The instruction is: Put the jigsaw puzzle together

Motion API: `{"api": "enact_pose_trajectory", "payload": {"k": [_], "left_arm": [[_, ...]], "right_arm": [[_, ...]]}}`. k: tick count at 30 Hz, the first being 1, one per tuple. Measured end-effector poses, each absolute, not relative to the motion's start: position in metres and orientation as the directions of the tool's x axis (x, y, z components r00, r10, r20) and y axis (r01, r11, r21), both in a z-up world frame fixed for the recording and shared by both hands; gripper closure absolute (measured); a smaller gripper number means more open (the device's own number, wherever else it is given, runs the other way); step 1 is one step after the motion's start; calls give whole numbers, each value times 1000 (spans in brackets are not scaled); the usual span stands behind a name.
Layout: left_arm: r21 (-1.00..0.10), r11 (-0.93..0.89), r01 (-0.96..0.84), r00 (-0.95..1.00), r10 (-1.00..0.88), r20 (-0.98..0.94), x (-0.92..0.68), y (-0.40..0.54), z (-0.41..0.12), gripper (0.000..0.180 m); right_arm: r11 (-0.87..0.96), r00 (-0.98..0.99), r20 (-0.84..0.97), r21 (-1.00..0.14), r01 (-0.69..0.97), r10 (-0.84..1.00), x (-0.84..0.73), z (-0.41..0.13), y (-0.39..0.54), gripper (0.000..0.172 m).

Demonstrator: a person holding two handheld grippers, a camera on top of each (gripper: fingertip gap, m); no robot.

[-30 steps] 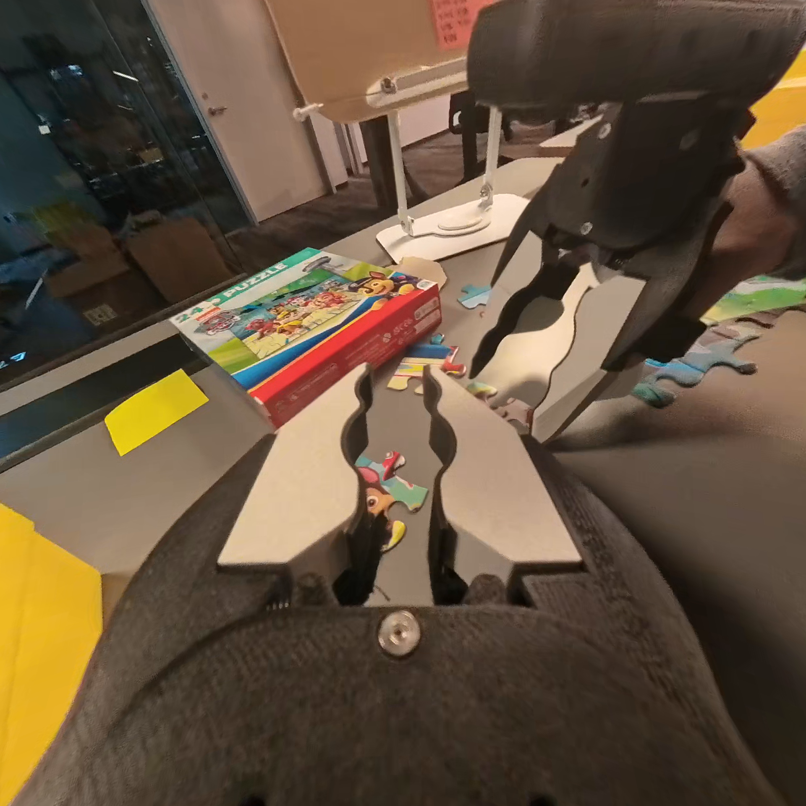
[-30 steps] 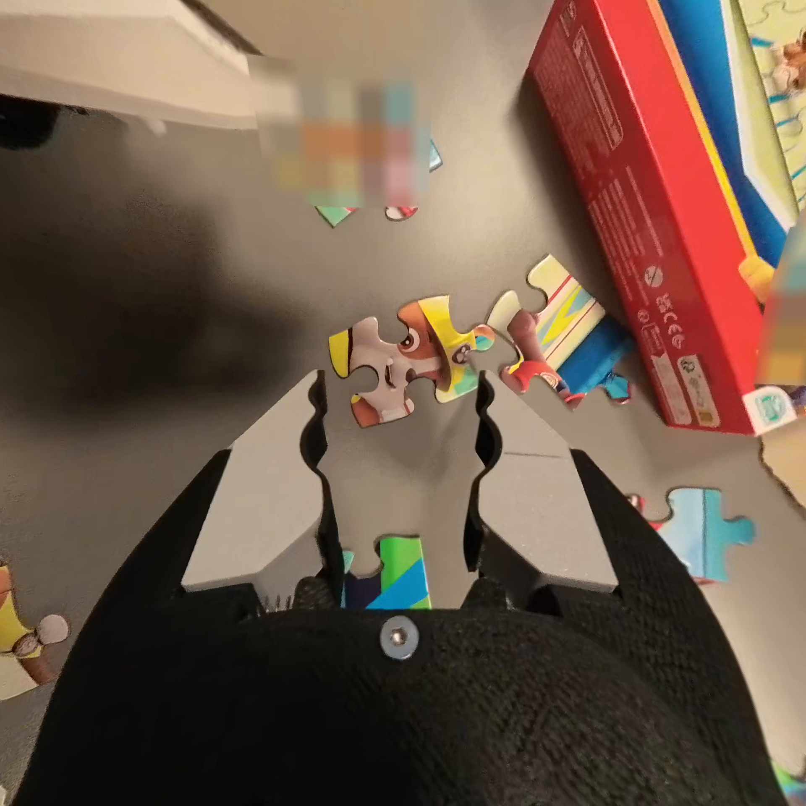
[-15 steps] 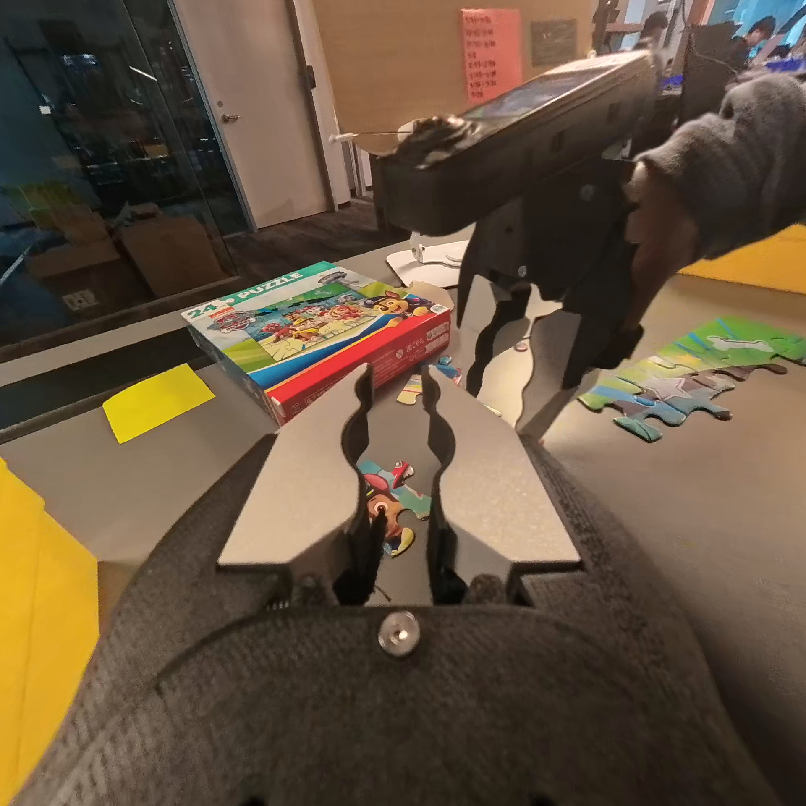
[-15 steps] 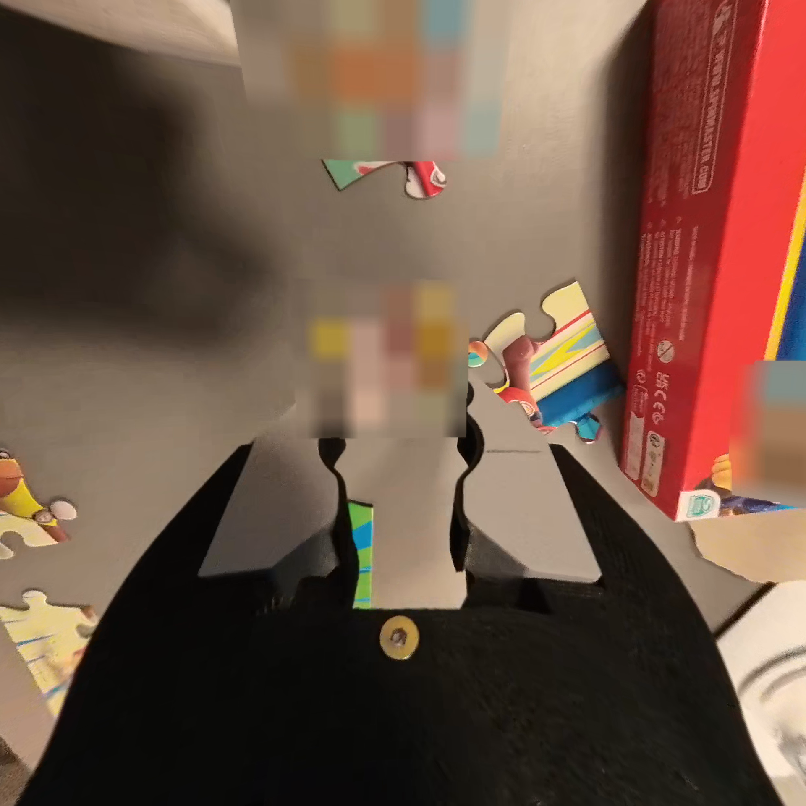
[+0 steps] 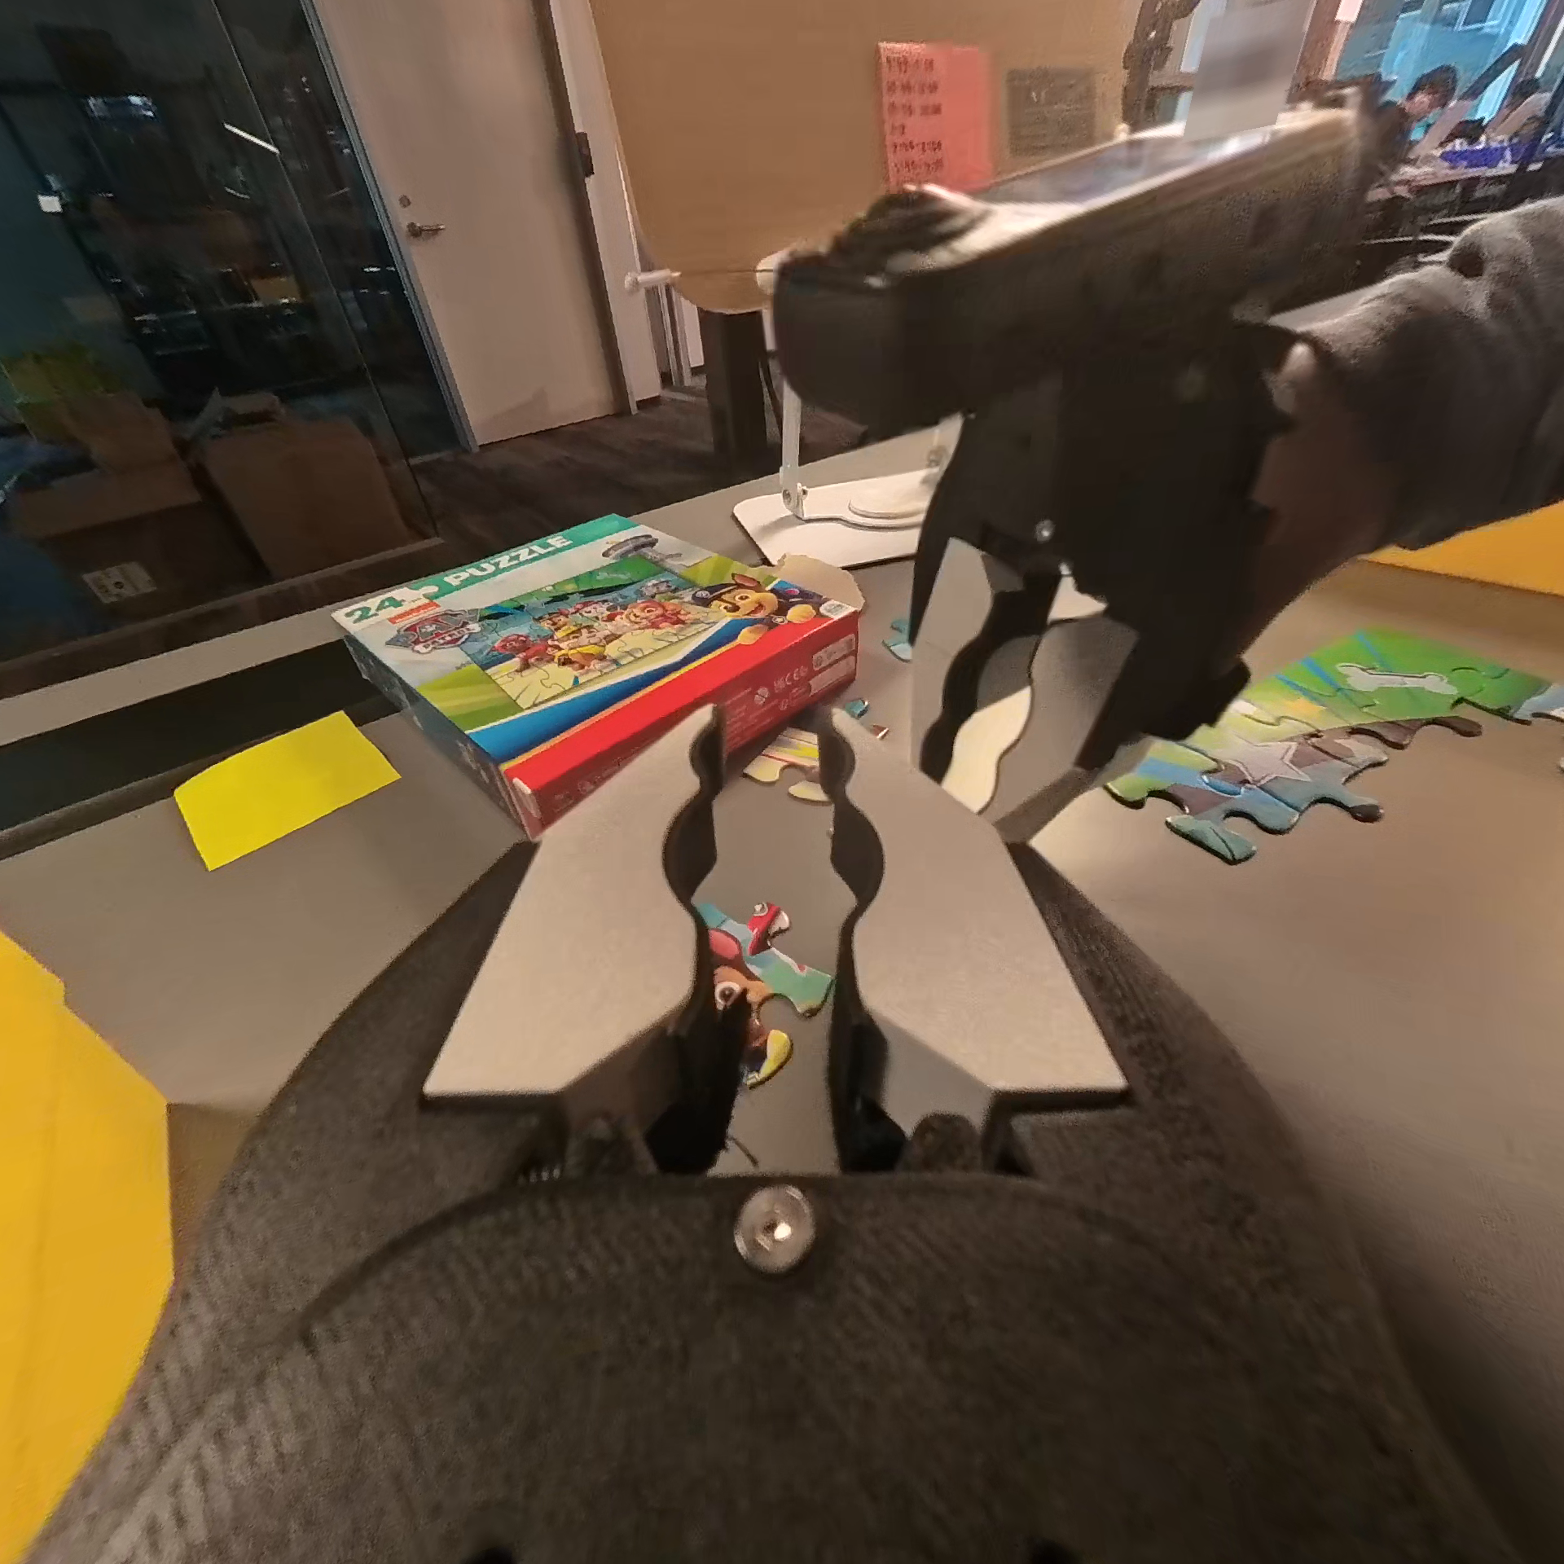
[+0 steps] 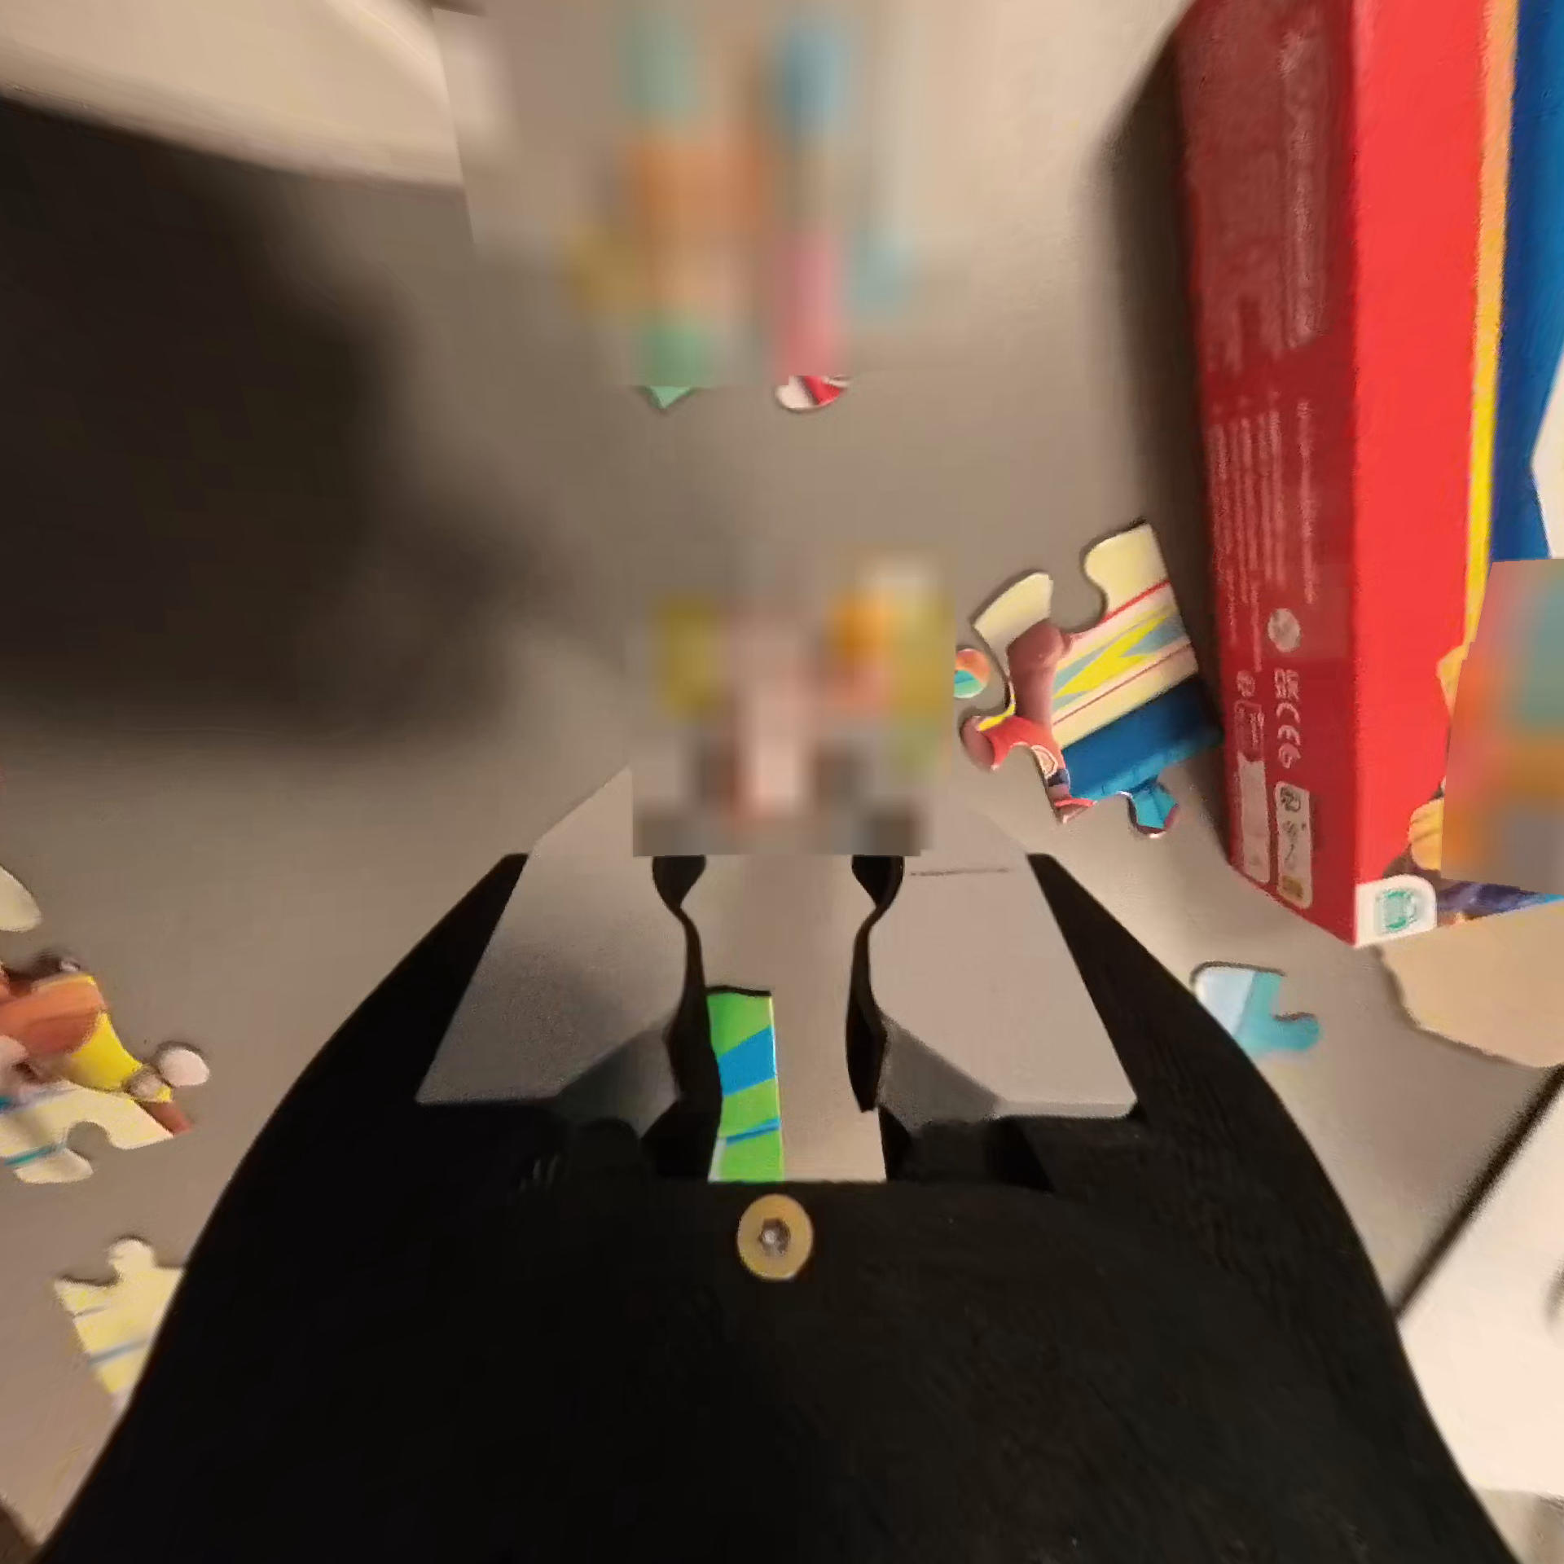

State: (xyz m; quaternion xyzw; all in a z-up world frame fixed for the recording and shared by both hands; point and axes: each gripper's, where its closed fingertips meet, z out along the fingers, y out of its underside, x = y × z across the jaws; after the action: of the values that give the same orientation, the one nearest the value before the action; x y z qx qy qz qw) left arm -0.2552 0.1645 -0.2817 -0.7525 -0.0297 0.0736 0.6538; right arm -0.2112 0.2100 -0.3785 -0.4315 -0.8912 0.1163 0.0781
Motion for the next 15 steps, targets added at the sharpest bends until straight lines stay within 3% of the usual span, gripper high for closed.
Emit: {"api": "enact_pose_trajectory", "payload": {"k": [4,10,15], "left_arm": [[-985,-163,-52,988,135,-75,-255,166,-287,159],[-988,-148,-30,989,139,-51,-258,164,-284,159],[-988,-150,-19,989,140,-41,-259,164,-285,159]], "right_arm": [[418,-449,-15,-339,843,893,-231,-378,224,143],[94,-144,-159,-289,953,977,-245,-380,236,156],[90,-124,-134,-239,967,983,-249,-383,234,164]]}}
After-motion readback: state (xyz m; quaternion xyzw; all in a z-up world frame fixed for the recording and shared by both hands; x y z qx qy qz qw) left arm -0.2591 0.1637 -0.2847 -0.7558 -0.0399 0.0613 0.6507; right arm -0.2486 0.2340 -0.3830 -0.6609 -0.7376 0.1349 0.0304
